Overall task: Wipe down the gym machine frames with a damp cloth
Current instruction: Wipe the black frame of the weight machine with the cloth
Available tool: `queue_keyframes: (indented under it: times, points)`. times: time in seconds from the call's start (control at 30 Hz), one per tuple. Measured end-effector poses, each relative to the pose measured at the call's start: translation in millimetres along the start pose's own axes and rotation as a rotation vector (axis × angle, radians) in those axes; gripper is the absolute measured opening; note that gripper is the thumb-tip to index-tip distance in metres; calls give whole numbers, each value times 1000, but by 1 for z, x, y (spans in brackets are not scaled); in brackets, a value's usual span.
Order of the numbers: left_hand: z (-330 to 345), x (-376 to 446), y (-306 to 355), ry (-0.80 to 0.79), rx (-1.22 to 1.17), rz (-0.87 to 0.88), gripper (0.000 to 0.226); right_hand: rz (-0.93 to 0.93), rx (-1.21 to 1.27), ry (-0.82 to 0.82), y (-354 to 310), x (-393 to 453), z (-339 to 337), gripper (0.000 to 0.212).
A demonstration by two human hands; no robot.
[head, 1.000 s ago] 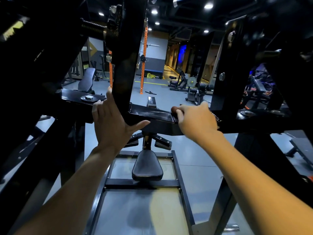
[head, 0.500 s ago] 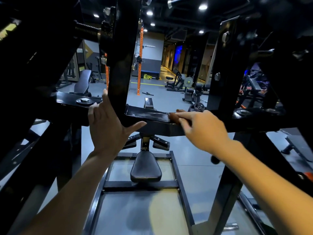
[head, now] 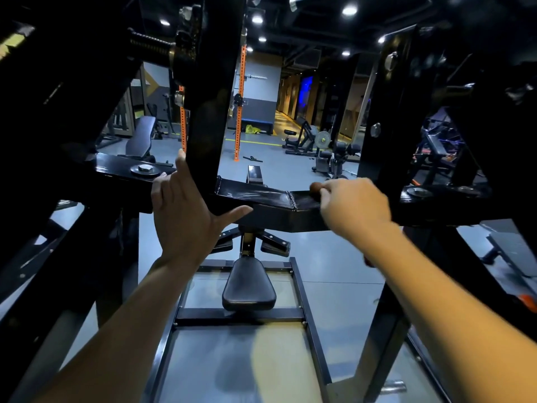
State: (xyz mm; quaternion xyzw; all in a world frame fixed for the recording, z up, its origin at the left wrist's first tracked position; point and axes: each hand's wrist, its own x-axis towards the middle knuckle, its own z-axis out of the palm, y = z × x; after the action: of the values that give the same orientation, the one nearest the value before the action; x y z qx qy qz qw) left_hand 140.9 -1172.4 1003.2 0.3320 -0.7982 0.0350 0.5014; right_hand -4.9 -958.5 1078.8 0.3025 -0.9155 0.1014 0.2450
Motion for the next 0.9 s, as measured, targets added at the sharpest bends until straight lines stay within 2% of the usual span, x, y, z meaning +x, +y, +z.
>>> queue_keyframes:
  times: [0.1, 0.17, 0.23, 0.3, 0.37, 0.47, 0.57, 0.67, 0.73, 0.83, 0.9]
  points:
    - [0, -1, -1, 18, -1, -5, 138, -189, 166, -45, -28, -19, 3, 34]
    - [-1, 0, 0, 14, -8, -5, 138, -263, 182, -102, -13, -25, -12, 34]
    - [0, 0, 1, 16, -8, -12, 139, -165, 60, -136, 13, -15, -22, 32]
    - [0, 0, 0, 14, -2, -13, 139, 23, -65, -119, 21, -1, -22, 31]
    - [1, 0, 0, 19, -8, -10, 139, 48, -100, -67, 0, 1, -12, 28]
    - [0, 0, 0, 18, -27, -21, 139, -121, 5, 21, -34, -20, 2, 29]
    - [0, -1, -1, 6, -34, -22, 138, -239, 43, 28, -19, -39, -12, 34]
    - [0, 1, -1, 3, -21, -16, 138, -34, -99, -49, 11, -12, -12, 36]
    - [0, 0, 0, 8, -19, -9, 137, 51, -82, -55, 1, 4, -7, 35]
    - [0, -1, 0, 14, -32, -14, 138, -127, 7, -34, -31, -13, 1, 32]
    - [1, 0, -1, 7, -23, -9, 138, -228, 47, -10, -26, -33, -7, 31]
